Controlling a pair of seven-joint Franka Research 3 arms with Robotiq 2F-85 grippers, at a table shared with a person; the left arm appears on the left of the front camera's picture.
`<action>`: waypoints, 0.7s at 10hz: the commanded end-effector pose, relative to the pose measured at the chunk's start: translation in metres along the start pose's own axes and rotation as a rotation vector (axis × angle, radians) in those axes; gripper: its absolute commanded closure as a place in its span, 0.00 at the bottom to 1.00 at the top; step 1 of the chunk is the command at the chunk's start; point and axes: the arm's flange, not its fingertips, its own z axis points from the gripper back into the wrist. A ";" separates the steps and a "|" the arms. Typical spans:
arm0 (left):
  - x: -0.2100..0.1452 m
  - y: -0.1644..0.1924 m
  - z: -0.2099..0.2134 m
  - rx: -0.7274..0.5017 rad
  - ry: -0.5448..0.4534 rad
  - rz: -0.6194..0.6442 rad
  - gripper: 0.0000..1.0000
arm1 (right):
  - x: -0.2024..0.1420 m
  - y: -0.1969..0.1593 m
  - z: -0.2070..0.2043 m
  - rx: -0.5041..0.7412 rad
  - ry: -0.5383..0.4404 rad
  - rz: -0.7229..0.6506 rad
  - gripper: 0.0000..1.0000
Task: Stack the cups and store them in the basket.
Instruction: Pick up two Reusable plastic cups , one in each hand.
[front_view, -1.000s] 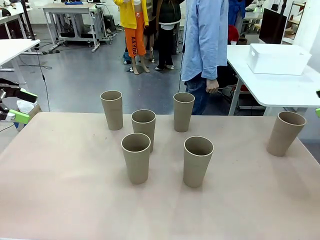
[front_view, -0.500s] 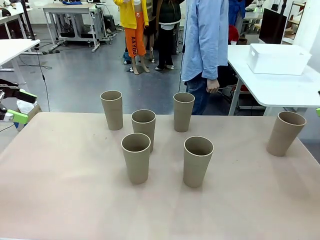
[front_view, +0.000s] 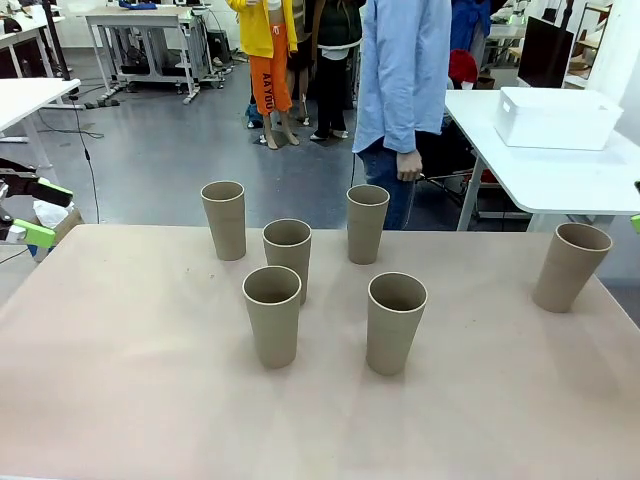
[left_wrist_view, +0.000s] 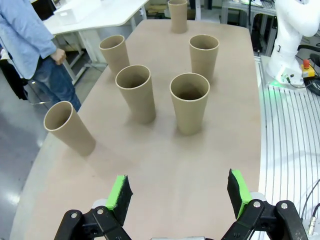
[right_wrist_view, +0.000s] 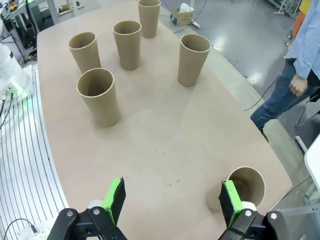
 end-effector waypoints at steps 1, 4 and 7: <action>0.000 0.002 0.001 -0.002 -0.028 -0.019 0.00 | -0.001 -0.002 0.001 0.008 -0.014 0.018 0.00; 0.000 0.002 0.001 -0.002 -0.028 -0.019 0.00 | -0.001 -0.002 0.001 0.008 -0.014 0.018 0.00; 0.000 0.002 0.001 -0.002 -0.028 -0.019 0.00 | -0.001 -0.002 0.001 0.008 -0.014 0.018 0.00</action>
